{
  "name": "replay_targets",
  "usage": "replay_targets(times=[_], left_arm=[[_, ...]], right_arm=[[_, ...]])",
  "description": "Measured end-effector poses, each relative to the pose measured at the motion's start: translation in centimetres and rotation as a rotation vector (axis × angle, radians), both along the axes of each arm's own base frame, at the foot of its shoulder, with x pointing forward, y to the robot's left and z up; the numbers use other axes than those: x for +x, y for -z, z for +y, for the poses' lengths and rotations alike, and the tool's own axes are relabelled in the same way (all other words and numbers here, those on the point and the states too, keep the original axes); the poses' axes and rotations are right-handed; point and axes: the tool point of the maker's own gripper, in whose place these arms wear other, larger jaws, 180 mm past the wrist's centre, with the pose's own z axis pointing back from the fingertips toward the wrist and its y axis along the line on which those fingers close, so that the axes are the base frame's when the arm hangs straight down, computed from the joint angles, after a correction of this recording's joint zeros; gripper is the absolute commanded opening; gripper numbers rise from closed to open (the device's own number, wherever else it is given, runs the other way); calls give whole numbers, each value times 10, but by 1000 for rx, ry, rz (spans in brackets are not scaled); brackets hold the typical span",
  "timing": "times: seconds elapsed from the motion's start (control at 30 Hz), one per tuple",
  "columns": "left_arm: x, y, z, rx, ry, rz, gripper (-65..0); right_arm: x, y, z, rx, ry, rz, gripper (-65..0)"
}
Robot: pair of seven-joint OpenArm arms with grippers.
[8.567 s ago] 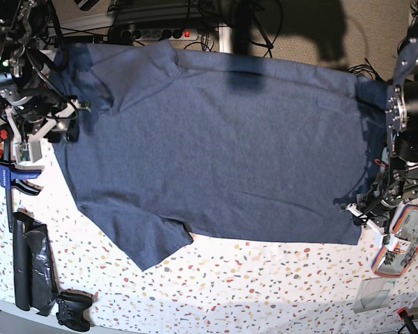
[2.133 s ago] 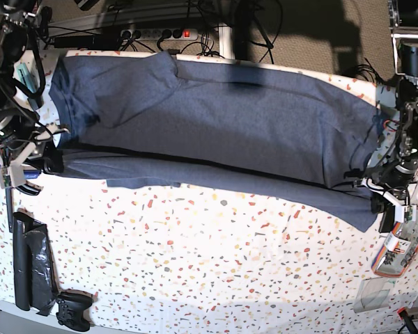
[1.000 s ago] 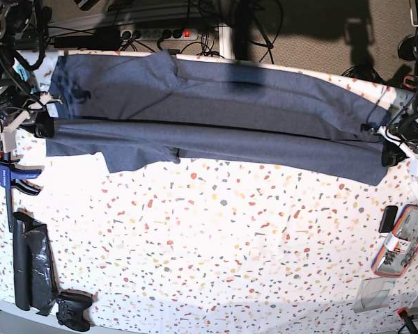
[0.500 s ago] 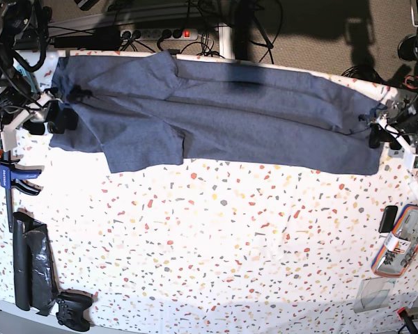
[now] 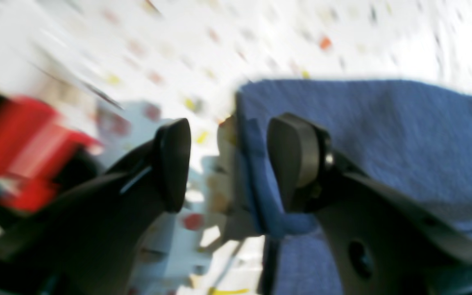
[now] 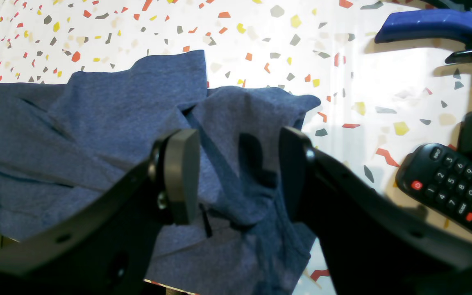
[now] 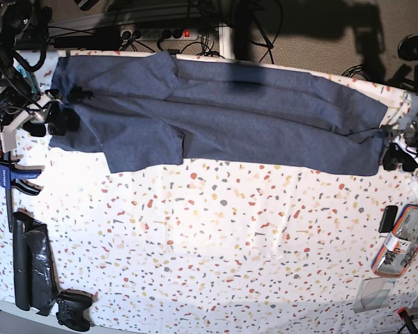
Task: Fold the T-shirt properly
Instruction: 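Lower the folded edge with both grippers and release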
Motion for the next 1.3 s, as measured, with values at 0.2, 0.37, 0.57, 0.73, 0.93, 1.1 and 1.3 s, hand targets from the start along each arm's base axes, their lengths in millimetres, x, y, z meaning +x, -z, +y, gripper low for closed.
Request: replay_targets(times=[0.2,0.37,0.57,0.73,0.93,1.1,1.3], left_arm=[[-14,1,-22,-132,80,68,-330],[-16,5,-33,-172,96,72,-330],[-24,25,-19,-188,35,124,-330],[-33,38,-14,-200,29,165,-330],[-43,36,-46,-339,110,200,-330],[-47,40,-56,-358,125,217,-331],[-39,34,-58,-377,118,159,-595]], right_arm=[[0,0,0,0,0,1,-338],[0,0,0,0,0,0,-338],[0,0,0,0,0,0,-338],[0,0,0,0,0,0,-338],[3,-2,0,0,0,-9,-338],[12,-10,0,0,0,-39,-338],[14,-11,0,0,0,-45,-338]])
